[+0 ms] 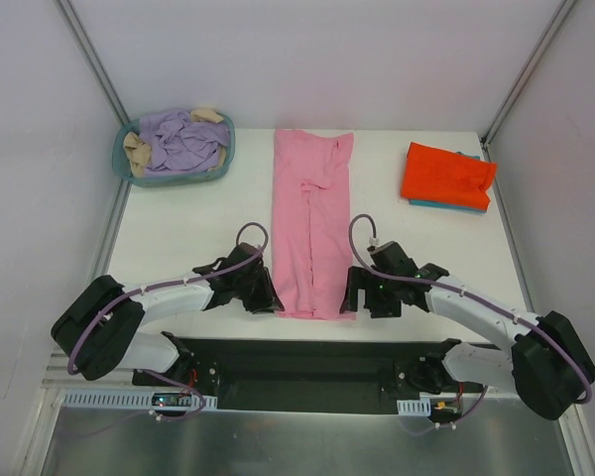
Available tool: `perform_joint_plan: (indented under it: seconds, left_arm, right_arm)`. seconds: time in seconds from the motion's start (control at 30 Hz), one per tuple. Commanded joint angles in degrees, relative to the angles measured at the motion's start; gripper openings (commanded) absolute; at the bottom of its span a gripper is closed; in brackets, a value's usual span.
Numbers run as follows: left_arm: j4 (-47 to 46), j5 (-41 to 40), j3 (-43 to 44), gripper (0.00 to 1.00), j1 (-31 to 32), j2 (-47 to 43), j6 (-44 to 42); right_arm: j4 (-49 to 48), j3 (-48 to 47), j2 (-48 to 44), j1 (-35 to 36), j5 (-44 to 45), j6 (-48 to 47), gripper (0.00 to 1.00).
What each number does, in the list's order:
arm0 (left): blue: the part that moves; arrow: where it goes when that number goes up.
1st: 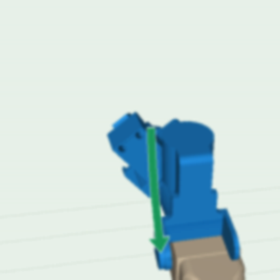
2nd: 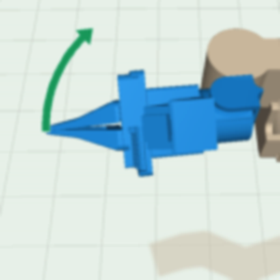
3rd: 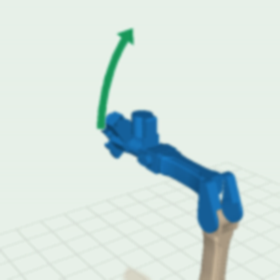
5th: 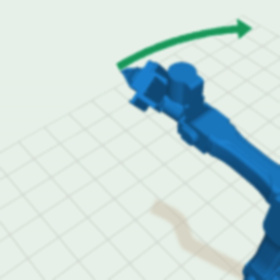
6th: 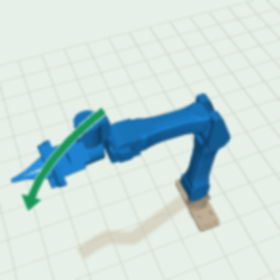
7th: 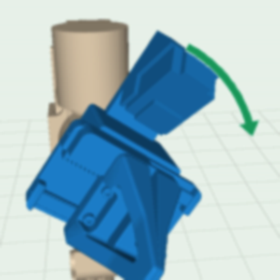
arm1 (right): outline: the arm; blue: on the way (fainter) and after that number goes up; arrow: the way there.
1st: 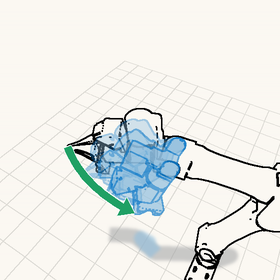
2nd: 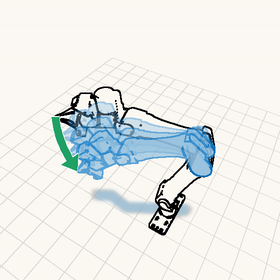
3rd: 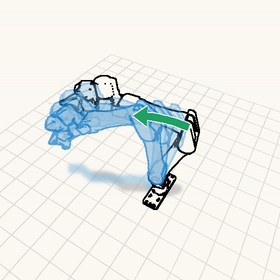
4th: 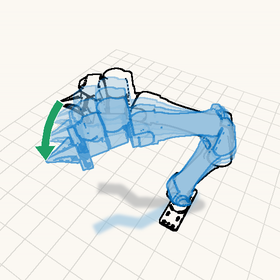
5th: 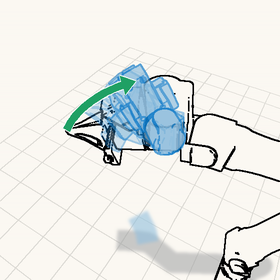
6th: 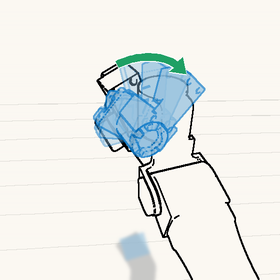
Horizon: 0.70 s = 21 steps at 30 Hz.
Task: Fold and stack the t-shirts
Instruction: Grab the bottom of the folded rectangular tshirt with both arms
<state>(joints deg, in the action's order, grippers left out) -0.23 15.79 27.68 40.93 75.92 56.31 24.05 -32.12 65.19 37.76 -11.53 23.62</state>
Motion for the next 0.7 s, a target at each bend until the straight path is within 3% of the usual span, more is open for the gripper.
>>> perform_joint_plan:
  seconds: [0.0, 0.1, 0.23, 0.3, 0.33, 0.5, 0.57, 0.63, 0.67]
  left_arm:
    - [1.9, -3.0, 0.4, 0.14, 0.6, 0.4, -0.9]
    - [2.2, -3.0, -0.3, 0.04, 0.6, -0.2, -0.9]
    - [2.2, -2.7, -0.7, 0.00, 0.6, -0.4, -0.4]
    - [2.3, -2.6, -0.8, 0.00, 0.5, -0.4, -0.2]
    - [2.2, -2.6, -1.0, 0.00, 0.5, -0.6, -0.2]
    - [2.2, -1.9, -2.6, 0.00, 0.6, -3.5, 0.6]
    - [2.3, -1.5, -4.3, 0.00, 1.1, -6.5, 1.2]
    - [2.3, -1.3, -6.5, 0.00, 2.7, -10.5, 2.0]
    - [2.5, -1.1, -7.3, 0.00, 3.6, -12.1, 3.1]
  right_arm:
    - [-1.8, -0.1, 1.6, 1.5, -1.5, 1.3, 0.97]
    - [-2.7, -0.1, 3.2, 2.0, -1.1, 1.8, 0.99]
    - [-5.2, -0.5, 6.2, 2.6, -1.4, 2.7, 0.86]
    - [-7.1, -0.7, 8.0, 3.0, -1.8, 3.1, 0.74]
    - [-7.4, -1.0, 8.5, 3.3, -2.0, 3.3, 0.62]
    - [-6.6, -1.1, 9.0, 5.3, -2.5, 3.5, 0.28]
    - [-5.8, -0.5, 7.5, 6.6, -2.7, 3.2, 0.10]
    - [-4.7, 0.6, 4.1, 7.9, -3.3, 3.3, 0.01]
    - [-4.4, 1.2, 2.8, 9.3, -3.8, 3.5, 0.01]
